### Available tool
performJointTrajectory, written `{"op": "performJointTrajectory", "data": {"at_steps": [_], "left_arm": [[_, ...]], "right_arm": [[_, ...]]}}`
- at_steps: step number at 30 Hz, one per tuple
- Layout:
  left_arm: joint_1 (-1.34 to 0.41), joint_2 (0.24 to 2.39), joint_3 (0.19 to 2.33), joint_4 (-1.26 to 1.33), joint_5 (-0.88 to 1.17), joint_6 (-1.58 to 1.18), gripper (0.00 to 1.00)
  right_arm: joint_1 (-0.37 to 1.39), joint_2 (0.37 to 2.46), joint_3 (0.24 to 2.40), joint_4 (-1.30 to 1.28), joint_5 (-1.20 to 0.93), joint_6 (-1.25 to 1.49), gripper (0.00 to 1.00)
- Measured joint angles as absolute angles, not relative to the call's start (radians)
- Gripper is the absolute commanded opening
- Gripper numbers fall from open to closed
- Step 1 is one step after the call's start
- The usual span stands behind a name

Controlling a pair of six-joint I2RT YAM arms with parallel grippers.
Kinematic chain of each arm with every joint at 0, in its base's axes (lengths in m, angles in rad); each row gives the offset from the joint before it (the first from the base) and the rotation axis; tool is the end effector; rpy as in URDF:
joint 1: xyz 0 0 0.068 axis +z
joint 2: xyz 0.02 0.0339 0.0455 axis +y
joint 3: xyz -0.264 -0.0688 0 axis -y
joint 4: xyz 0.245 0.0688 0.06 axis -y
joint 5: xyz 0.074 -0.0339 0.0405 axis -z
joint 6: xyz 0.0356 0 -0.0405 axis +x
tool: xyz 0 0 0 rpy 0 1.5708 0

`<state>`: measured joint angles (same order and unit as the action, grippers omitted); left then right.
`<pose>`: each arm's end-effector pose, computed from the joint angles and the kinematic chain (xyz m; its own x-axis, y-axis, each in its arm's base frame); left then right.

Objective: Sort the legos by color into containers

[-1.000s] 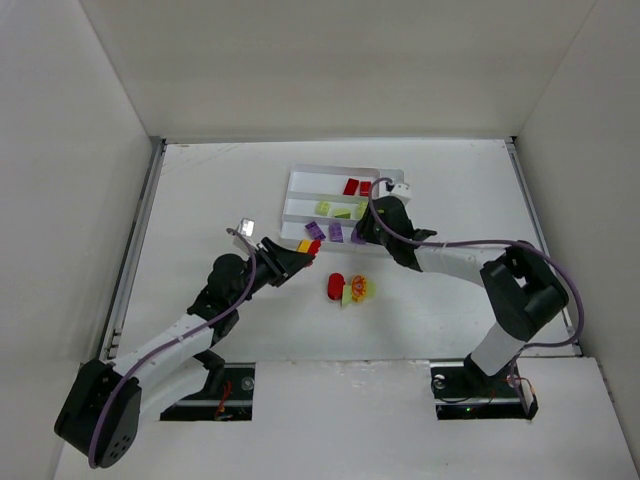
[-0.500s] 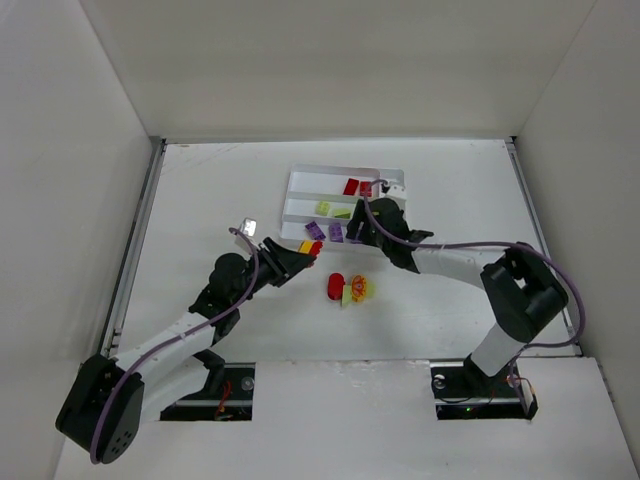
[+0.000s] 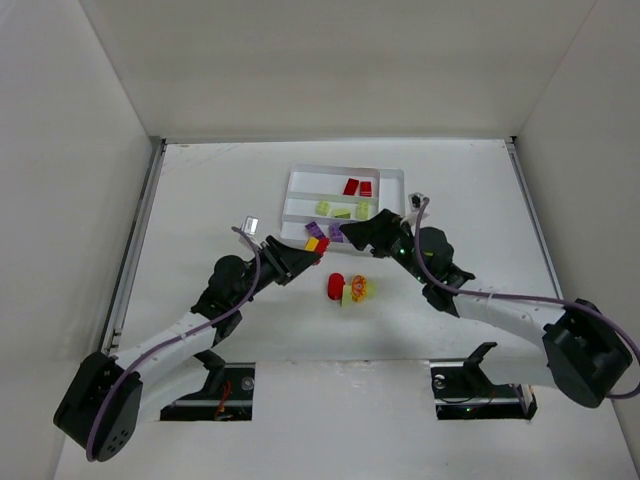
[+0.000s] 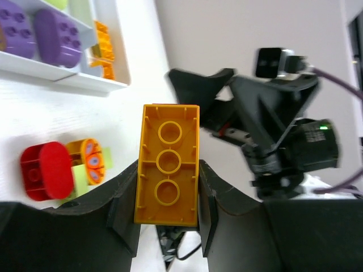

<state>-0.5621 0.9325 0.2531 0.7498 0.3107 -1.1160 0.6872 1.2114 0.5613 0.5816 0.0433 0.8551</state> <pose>0.1623 -0.1151 0.2258 -0.6615 -0.5942 -0.4575 0.3897 0.2488 -0.8867 0.2080 0.1687 0.2526 -0.4878 0.5750 -0.6568 -0.3540 0.5575 0.7509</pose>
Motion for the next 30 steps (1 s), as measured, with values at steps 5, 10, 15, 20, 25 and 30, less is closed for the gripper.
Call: {"op": "performJointTrajectory", "data": {"at_steps": [5,10,15,20,25,30], "left_arm": [[-0.592,0.941,0.253,0.837,0.31,-1.172,0.18],[-0.616,0.974,0.253,0.905,0.309,-1.221,0.18],[-0.622,0.984,0.253,0.939,0.305,-1.248,0.18],[-0.622,0.978,0.253,0.946,0.291,-1.254,0.18],[-0.623,0.973,0.253,0.938,0.286,-1.254,0.18],[-0.627,0.973,0.253,0.938,0.283,-1.254,0.18]], "right_arm": [[0.719,1.303,0.511,0.779,-0.077,0.97,0.88],[0.758,1.375,0.505,0.964,-0.151,1.045,0.77],[0.767,1.415,0.495,1.093,-0.188,1.1,0.69],[0.767,1.415,0.462,1.141,-0.19,1.123,0.7],[0.767,1.414,0.441,1.168,-0.187,1.135,0.57],[0.767,1.414,0.441,1.181,-0.189,1.142,0.51]]}}
